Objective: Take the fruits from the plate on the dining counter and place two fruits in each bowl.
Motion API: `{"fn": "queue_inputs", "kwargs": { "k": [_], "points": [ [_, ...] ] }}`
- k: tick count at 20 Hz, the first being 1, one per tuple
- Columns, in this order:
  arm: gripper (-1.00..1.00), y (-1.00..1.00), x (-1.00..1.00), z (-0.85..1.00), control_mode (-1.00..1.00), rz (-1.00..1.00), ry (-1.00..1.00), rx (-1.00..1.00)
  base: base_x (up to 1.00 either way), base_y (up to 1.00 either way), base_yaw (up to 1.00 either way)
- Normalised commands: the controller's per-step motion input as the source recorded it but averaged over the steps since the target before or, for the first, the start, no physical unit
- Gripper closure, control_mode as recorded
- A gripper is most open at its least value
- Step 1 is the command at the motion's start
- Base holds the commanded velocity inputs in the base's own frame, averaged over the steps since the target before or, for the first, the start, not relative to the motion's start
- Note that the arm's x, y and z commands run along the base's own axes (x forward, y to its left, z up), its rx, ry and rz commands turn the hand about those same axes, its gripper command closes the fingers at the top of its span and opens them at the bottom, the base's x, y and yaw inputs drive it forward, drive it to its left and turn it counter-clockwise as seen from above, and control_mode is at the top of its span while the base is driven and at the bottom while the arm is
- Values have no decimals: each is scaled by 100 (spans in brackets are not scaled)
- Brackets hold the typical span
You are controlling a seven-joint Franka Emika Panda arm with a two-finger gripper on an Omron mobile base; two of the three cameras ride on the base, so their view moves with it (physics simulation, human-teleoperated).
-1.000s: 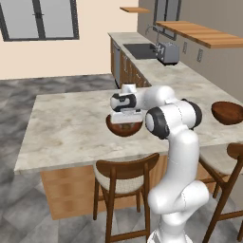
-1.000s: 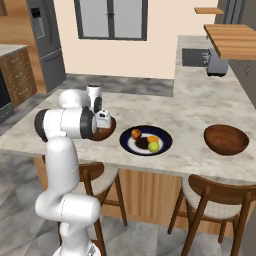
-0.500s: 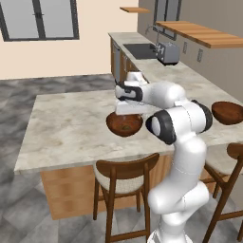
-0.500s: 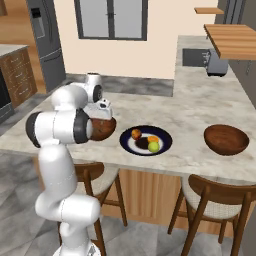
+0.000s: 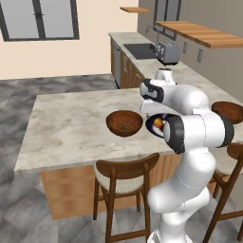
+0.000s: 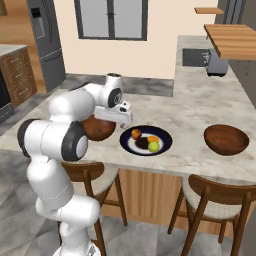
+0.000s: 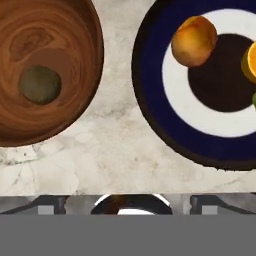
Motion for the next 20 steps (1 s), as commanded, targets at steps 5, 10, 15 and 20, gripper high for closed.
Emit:
{"fn": "queue_inputs", "kwargs": {
  "k": [5,10,15,20],
  "points": [
    [-100,-100,6,-2,-100,0,-9,0,0,0,0],
    [-100,-92,2,-19,-100,4,-6,0,0,0,0],
    [-100,-40,13,-6,-100,6,0,0,0,0,0],
    [-100,-32,24,-20,-100,1,0,0,0,0,0]
  ]
}}
